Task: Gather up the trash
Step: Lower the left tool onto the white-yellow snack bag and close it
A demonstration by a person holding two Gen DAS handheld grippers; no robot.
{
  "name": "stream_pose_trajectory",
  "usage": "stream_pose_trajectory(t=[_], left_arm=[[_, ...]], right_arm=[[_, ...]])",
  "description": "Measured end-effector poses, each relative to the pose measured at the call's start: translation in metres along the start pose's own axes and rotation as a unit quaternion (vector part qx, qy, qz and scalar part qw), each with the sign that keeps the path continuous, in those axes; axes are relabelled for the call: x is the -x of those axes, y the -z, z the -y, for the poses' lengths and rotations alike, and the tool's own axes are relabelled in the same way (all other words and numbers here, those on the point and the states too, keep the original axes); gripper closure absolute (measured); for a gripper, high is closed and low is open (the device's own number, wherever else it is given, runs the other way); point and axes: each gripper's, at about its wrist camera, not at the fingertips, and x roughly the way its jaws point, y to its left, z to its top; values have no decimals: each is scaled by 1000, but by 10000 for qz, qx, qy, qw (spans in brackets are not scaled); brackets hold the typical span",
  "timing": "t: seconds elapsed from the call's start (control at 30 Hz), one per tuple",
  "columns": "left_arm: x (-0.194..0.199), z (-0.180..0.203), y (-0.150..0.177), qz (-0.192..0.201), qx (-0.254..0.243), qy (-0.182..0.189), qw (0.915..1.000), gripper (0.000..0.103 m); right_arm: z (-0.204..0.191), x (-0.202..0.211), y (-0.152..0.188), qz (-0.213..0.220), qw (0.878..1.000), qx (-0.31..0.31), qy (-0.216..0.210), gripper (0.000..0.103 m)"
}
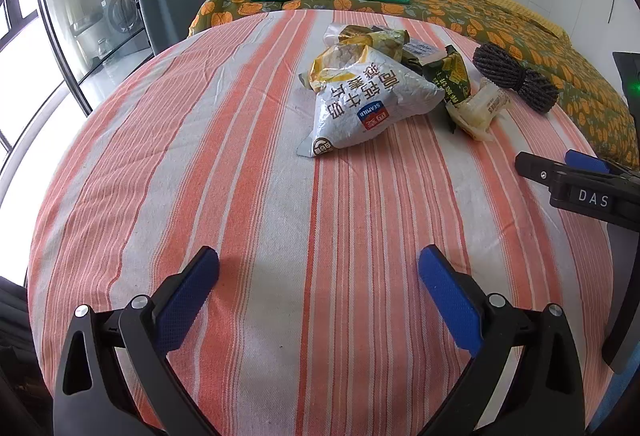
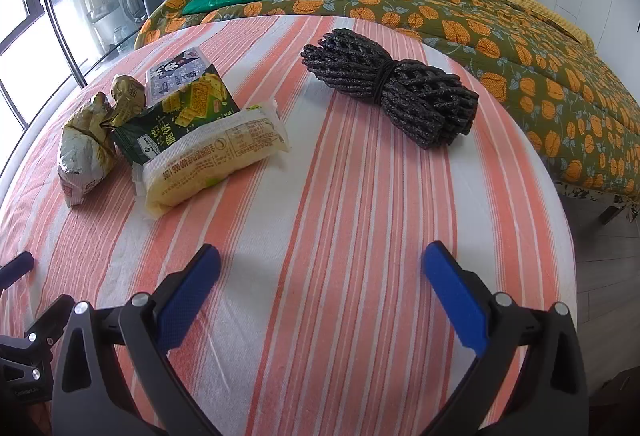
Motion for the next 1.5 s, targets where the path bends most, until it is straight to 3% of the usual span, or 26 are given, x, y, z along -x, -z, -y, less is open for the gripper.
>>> stream_pose_trajectory(t=[0.57, 0.7, 0.8, 0.93, 1.1, 1.3, 1.37, 1.43, 1.5], left_arm=[[1, 0, 0, 3, 11, 16, 10000, 5], [3, -2, -2, 39, 8, 225, 9997, 5], [4, -6, -13, 120, 66, 745, 9971, 5], [6, -8, -47, 344, 254, 1058, 9935, 5], [-21, -3, -86, 247, 401, 1091, 9929, 5], [-55, -4, -96, -28, 410, 979, 9943, 5], [-57, -6, -97, 25, 424, 991, 9942, 7], [-57, -6, -97, 66, 404, 993, 9942, 26], [-54, -7, -96, 85, 372, 1029, 9940, 36]], right_arm=[[1, 0, 0, -2, 10000, -1, -1, 4], [1, 0, 0, -2, 10000, -2, -2, 4], [1, 0, 0, -2, 10000, -2, -2, 4], [1, 0, 0, -2, 10000, -3, -2, 4], [1, 0, 0, -2, 10000, -5, -3, 4], [0, 0, 0, -3, 10000, -5, -3, 4], [1, 0, 0, -3, 10000, -7, -6, 4], [1, 0, 0, -5, 10000, -6, -3, 4], [0, 0, -1, -13, 10000, -3, 57, 5]])
